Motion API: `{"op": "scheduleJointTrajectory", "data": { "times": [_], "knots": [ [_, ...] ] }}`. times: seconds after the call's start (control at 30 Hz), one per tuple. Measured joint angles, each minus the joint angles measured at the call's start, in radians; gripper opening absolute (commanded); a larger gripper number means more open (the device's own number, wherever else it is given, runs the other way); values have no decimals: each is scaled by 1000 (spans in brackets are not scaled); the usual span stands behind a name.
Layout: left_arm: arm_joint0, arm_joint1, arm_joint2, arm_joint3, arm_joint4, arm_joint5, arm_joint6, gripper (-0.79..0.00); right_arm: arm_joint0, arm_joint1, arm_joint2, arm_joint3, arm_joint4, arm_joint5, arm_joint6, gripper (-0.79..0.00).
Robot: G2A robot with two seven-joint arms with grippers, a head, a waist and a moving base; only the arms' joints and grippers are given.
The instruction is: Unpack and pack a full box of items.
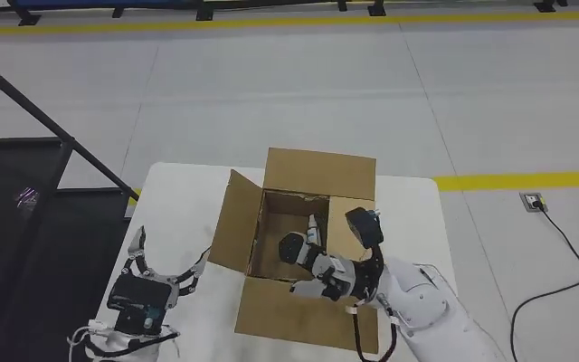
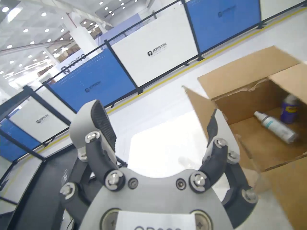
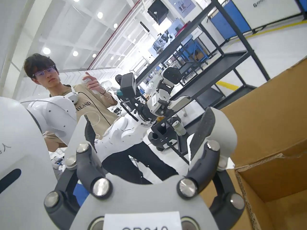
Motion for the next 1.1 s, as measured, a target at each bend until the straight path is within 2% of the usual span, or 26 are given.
{"op": "scheduleJointTrajectory", "data": {
  "times": [0.1,0.2,0.3,0.4,0.5,0.57,0.87,1.0,1.1],
  "knots": [
    [-66,2,57,-16,-17,-109,-85,0,-110,18,103,-72,-45,-71,-48,0],
    [-166,-1,150,23,-52,-204,-193,0,-220,33,211,-126,-57,-133,-98,0],
    [-287,-11,264,102,-113,-271,-317,0,-326,44,317,-164,-58,-194,-155,0],
    [-411,-23,366,205,-168,-327,-437,0,-425,45,408,-202,-84,-207,-246,0],
    [-510,-36,426,309,-293,-353,-546,0,-457,44,432,-211,-111,-205,-277,0],
    [-528,-37,428,322,-323,-354,-576,0,-452,44,429,-210,-106,-205,-271,0],
    [-519,-37,426,321,-320,-352,-556,0,-451,44,428,-211,-105,-203,-273,0],
    [-527,-47,428,357,-450,-290,-542,0,-446,44,430,-209,-102,-194,-303,0],
    [-577,-63,460,430,-599,-228,-576,0,-445,45,444,-205,-104,-204,-319,0]
  ]
}}
